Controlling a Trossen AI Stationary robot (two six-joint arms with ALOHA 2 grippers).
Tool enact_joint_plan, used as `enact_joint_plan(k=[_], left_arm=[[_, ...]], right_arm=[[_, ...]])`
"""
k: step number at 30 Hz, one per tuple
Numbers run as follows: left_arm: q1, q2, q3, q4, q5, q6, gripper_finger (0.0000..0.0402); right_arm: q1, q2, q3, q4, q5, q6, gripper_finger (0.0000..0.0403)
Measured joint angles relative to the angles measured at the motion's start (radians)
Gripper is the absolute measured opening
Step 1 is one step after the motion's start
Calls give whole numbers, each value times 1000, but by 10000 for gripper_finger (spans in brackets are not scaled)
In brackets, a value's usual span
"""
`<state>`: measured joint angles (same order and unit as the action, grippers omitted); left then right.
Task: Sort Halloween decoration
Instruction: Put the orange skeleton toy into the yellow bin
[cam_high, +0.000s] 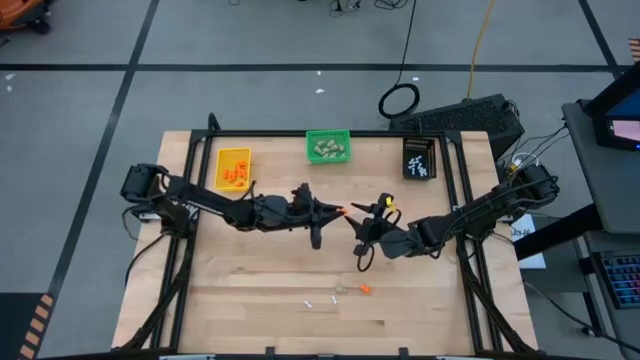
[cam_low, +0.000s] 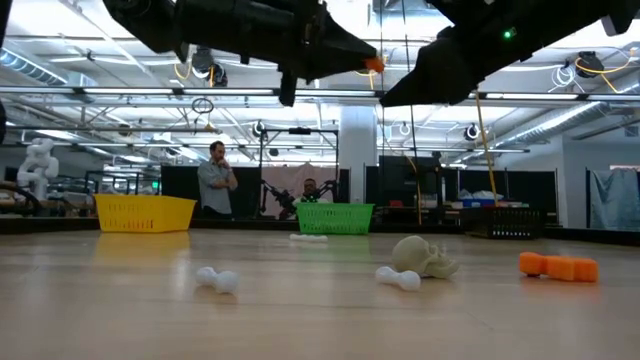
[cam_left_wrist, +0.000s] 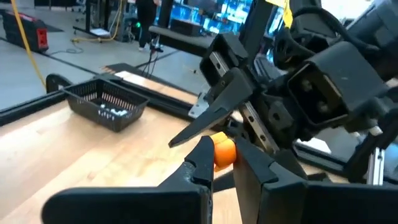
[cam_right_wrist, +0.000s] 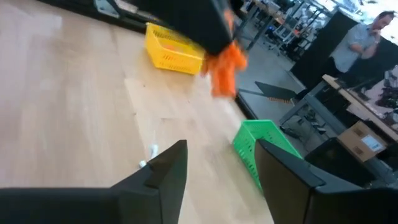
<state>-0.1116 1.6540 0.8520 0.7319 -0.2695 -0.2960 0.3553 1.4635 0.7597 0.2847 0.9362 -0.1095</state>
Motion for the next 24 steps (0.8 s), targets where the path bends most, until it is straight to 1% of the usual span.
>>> enact_joint_plan(k=[7, 13, 20, 24], left_arm=[[0, -134, 0, -208, 0, 53, 31], [-2, -241, -1, -375, 3, 95, 31], [-28, -337, 0, -550, 7, 136, 31], [-47, -394, -5, -642, 7, 155, 31]], right_arm=[[0, 0, 0, -13, -101, 23, 172], [0, -1, 0, -23, -105, 22, 172], [0, -1, 0, -29, -180, 31, 171], [1, -1, 0, -38, -182, 35, 171]])
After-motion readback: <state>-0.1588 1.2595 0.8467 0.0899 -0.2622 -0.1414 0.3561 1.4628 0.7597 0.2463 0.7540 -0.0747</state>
